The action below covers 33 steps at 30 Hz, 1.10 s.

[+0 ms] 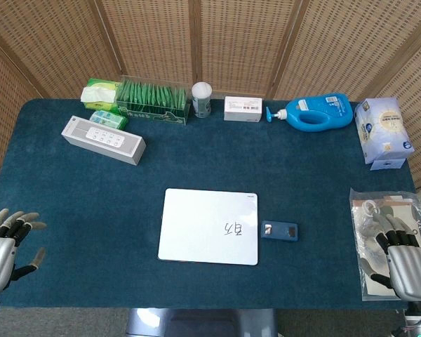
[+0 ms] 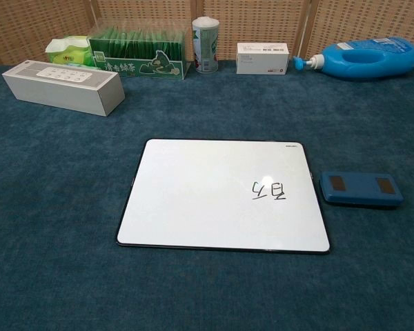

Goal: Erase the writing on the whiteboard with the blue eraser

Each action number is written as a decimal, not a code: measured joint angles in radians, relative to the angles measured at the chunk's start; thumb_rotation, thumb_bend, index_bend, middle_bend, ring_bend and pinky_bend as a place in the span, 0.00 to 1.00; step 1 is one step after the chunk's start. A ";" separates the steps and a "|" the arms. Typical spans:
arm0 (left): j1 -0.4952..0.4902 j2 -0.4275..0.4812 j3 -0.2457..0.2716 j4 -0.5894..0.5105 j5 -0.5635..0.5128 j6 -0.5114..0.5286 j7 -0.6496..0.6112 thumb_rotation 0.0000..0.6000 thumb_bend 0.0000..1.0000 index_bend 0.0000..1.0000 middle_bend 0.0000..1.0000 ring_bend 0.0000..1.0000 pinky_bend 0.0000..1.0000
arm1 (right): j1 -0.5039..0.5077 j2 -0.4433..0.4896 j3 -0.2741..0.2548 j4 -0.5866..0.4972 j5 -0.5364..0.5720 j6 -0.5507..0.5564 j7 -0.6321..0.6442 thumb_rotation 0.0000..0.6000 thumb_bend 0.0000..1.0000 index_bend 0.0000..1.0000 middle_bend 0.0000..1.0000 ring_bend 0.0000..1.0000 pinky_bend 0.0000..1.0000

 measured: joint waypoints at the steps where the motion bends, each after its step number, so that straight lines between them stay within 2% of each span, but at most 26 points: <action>1: -0.001 -0.001 0.000 0.000 0.000 -0.002 0.000 1.00 0.44 0.33 0.25 0.17 0.04 | 0.001 -0.001 0.001 0.000 0.001 -0.002 0.000 1.00 0.29 0.33 0.14 0.00 0.14; 8: -0.001 0.003 0.003 -0.005 0.017 0.006 -0.002 1.00 0.44 0.34 0.25 0.17 0.04 | 0.010 -0.004 -0.004 -0.001 -0.011 -0.017 0.024 1.00 0.25 0.24 0.14 0.00 0.14; 18: -0.013 0.032 -0.002 -0.025 0.041 0.007 -0.042 1.00 0.44 0.34 0.25 0.17 0.04 | 0.078 -0.003 0.005 -0.032 -0.044 -0.098 0.048 1.00 0.24 0.21 0.12 0.00 0.14; 22: -0.028 0.043 -0.012 -0.034 0.052 -0.001 -0.032 1.00 0.44 0.34 0.25 0.17 0.04 | 0.125 -0.022 0.023 -0.041 -0.032 -0.162 0.031 0.99 0.24 0.24 0.11 0.00 0.09; 28: -0.059 0.057 -0.027 -0.064 0.053 -0.033 -0.017 1.00 0.44 0.34 0.25 0.17 0.04 | 0.216 -0.099 0.072 -0.034 0.083 -0.290 -0.015 0.89 0.24 0.26 0.11 0.00 0.06; 33: -0.102 0.075 -0.055 -0.105 0.024 -0.080 0.030 1.00 0.44 0.34 0.25 0.17 0.04 | 0.315 -0.214 0.124 0.009 0.252 -0.397 -0.149 0.86 0.25 0.28 0.09 0.00 0.06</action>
